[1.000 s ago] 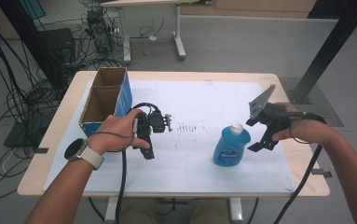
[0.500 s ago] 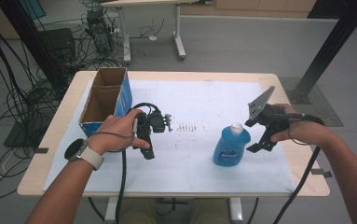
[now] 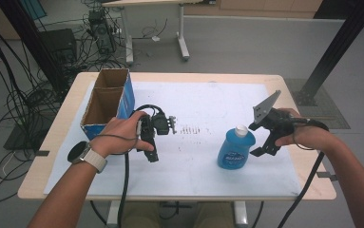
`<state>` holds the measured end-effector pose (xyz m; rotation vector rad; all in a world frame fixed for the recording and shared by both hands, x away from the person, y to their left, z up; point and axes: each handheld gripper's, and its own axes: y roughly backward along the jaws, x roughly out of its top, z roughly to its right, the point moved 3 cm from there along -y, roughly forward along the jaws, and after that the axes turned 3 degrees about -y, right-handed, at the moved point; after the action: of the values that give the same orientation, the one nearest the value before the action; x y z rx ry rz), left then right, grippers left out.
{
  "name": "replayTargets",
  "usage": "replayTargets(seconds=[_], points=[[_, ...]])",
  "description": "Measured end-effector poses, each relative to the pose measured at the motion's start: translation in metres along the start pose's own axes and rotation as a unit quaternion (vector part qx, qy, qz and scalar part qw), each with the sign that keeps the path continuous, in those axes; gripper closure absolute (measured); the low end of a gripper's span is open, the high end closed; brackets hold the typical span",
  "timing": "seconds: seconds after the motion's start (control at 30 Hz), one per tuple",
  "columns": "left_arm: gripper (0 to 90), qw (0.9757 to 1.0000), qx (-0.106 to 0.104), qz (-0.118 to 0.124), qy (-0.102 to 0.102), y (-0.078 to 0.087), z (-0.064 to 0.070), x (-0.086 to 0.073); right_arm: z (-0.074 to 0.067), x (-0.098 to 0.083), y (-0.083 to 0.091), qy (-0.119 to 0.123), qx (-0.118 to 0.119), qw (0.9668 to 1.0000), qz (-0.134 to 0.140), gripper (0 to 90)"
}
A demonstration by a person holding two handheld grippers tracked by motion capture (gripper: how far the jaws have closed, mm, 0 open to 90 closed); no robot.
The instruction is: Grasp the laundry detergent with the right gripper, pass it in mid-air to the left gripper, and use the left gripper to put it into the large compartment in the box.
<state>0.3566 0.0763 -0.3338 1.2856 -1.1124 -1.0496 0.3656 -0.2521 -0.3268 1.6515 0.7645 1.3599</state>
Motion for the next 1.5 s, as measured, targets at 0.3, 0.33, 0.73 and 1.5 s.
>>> replayTargets(seconds=[0.3,0.33,0.73,1.5], points=[[10.6,1.0000,0.000,0.000,0.000,-0.001,0.000,0.001,0.000,-0.002,-0.007,0.001,0.003,0.9999,0.014,6.6],[10.6,1.0000,0.000,0.001,0.000,-0.001,0.000,0.001,0.000,-0.003,-0.007,0.001,0.003,0.9999,0.016,6.6],[10.8,1.0000,-0.002,0.000,0.000,-0.003,0.000,0.003,0.000,-0.007,-0.016,0.000,0.010,0.9995,0.031,7.5],[10.8,1.0000,-0.003,0.000,0.002,-0.005,-0.001,0.003,0.000,-0.010,-0.027,-0.006,0.011,0.9981,0.061,7.9]])
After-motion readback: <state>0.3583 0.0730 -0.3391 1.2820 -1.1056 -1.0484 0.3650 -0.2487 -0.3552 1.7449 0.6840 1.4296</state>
